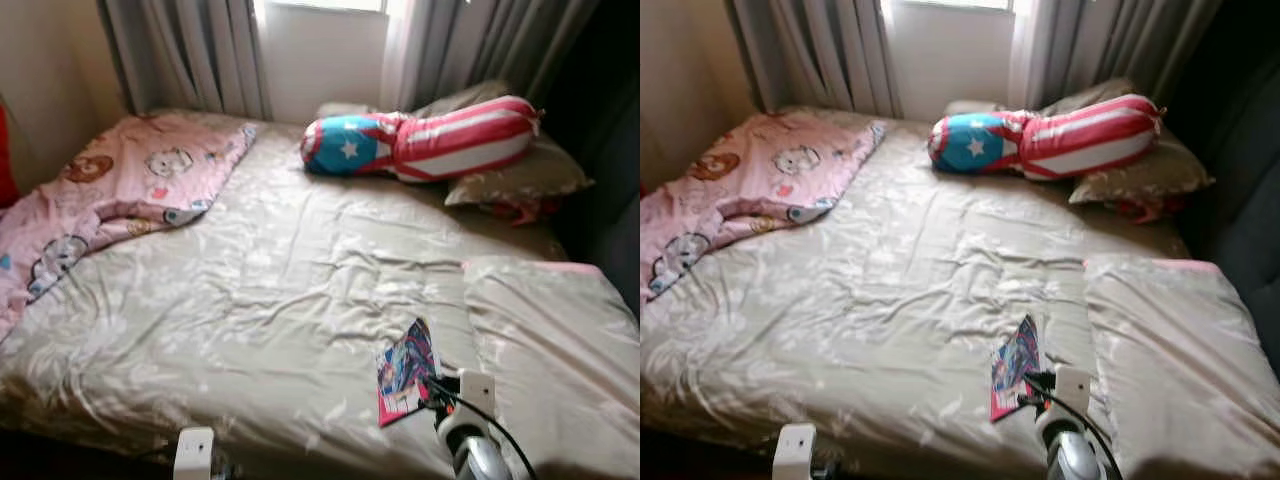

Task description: Clean up the room

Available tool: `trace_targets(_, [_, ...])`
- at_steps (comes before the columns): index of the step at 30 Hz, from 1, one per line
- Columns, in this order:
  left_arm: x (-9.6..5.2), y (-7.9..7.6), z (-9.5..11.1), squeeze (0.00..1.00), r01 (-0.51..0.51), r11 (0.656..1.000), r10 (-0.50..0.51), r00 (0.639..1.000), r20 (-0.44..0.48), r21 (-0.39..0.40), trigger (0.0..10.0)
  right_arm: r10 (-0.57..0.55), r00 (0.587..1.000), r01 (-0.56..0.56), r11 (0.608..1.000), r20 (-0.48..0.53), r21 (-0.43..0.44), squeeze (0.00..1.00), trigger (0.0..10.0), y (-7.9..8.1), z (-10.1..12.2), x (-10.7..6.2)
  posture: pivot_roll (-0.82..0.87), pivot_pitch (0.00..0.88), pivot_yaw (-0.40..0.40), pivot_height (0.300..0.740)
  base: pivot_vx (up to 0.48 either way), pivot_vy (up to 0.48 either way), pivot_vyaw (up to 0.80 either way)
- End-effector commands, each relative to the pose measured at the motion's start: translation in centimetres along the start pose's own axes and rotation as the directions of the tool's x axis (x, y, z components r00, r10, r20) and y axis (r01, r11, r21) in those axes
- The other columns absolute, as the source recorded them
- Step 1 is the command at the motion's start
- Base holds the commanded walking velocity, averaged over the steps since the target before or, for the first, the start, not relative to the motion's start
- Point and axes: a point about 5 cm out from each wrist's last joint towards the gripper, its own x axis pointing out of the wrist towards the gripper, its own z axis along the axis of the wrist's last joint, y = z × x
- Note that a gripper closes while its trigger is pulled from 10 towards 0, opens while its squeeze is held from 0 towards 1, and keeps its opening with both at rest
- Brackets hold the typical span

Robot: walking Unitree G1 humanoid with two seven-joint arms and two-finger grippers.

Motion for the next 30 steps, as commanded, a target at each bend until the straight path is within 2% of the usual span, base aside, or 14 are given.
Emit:
trace_targets(1, [-0.1, 0.1, -0.4, 0.0, -0.006, 1.0, 0.006, 1.0, -0.016, 0.004, 10.0, 0.018, 0.999, -0.018, 1.0, 0.043, -0.011, 0.0, 10.0, 0.2, 1.2, 0.6, -0.03, 0.0, -0.095, 0.74, 0.0, 0.0, 0.0])
trace_targets(9, [-0.1, 0.1, -0.3, 0.0, -0.006, 1.0, 0.006, 1.0, -0.009, 0.001, 10.0, 0.018, 1.0, -0.018, 1.0, 0.024, -0.008, 0.0, 10.0, 0.1, 0.9, 0.5, -0.03, 0.0, -0.097, 0.74, 0.266, 0.0, 0.0])
trace_targets(12, [-0.1, 0.0, -0.2, 0.0, -0.003, 1.0, 0.003, 1.0, 0.001, -0.002, 10.0, 0.017, 1.0, -0.017, 1.0, 0.022, -0.007, 0.0, 10.0, 0.0, 0.8, 0.5, -0.03, 0.0, -0.097, 0.74, 0.0, 0.0, 0.0])
trace_targets(18, [0.4, -0.2, 2.1, 0.0, 0.018, 1.0, -0.018, 0.995, 0.101, 0.0, 10.0, 0.015, 1.0, -0.015, 1.0, 0.016, -0.002, 0.0, 10.0, -0.2, 0.7, 0.5, -0.04, 0.0, -0.094, 0.74, 0.0, 0.0, 0.0])
trace_targets(19, [0.5, -0.2, 3.2, 0.0, 0.027, 1.0, -0.026, 0.988, 0.15, -0.002, 10.0, 0.016, 1.0, -0.016, 1.0, 0.018, 0.001, 0.0, 10.0, -0.2, 0.7, 0.5, -0.04, 0.0, -0.094, 0.74, 0.0, 0.0, 0.0])
trace_targets(20, [0.5, -0.2, 3.2, 0.0, 0.027, 1.0, -0.026, 0.988, 0.15, -0.002, 10.0, 0.016, 1.0, -0.016, 1.0, 0.018, 0.001, 0.0, 10.0, -0.2, 0.7, 0.5, -0.04, 0.0, -0.094, 0.74, 0.0, 0.0, 0.0])
trace_targets(22, [0.6, -0.2, 5.3, 0.0, 0.038, 0.999, -0.035, 0.967, 0.254, -0.006, 10.0, 0.02, 0.999, -0.021, 1.0, 0.027, 0.016, 0.0, 10.0, 0.0, 0.8, 0.6, -0.04, 0.0, -0.091, 0.74, 0.0, 0.0, 0.0])
trace_targets(25, [0.6, -0.1, 6.9, 0.0, 0.037, 0.999, -0.034, 0.946, 0.322, -0.005, 10.0, 0.029, 0.999, -0.031, 0.999, 0.044, 0.036, 0.0, 10.0, 0.2, 1.0, 0.7, -0.04, 0.0, -0.09, 0.74, 0.0, 0.0, 0.0])
trace_targets(27, [0.5, 0.0, 8.3, 0.0, 0.039, 0.999, -0.03, 0.919, 0.394, -0.014, 10.0, 0.038, 0.997, -0.04, 0.999, 0.06, 0.028, 0.0, 10.0, 0.4, 1.3, 0.8, -0.04, 0.0, -0.085, 0.74, 0.0, 0.0, 0.0])
trace_targets(28, [0.2, -0.1, 9.7, 0.0, 0.041, 0.999, -0.028, 0.885, 0.464, -0.016, 10.0, 0.046, 0.995, -0.048, 0.999, 0.086, 0.023, 0.0, 10.0, 0.7, 1.8, 0.9, -0.04, 0.0, -0.082, 0.74, 0.0, 0.0, 0.0])
trace_targets(30, [0.0, -0.1, 10.2, 0.0, 0.041, 0.999, -0.027, 0.868, 0.496, -0.017, 10.0, 0.05, 0.993, -0.053, 0.998, 0.107, 0.027, 0.0, 10.0, 0.8, 2.2, 1.0, -0.04, 0.0, -0.081, 0.74, 0.0, 0.0, 0.0])
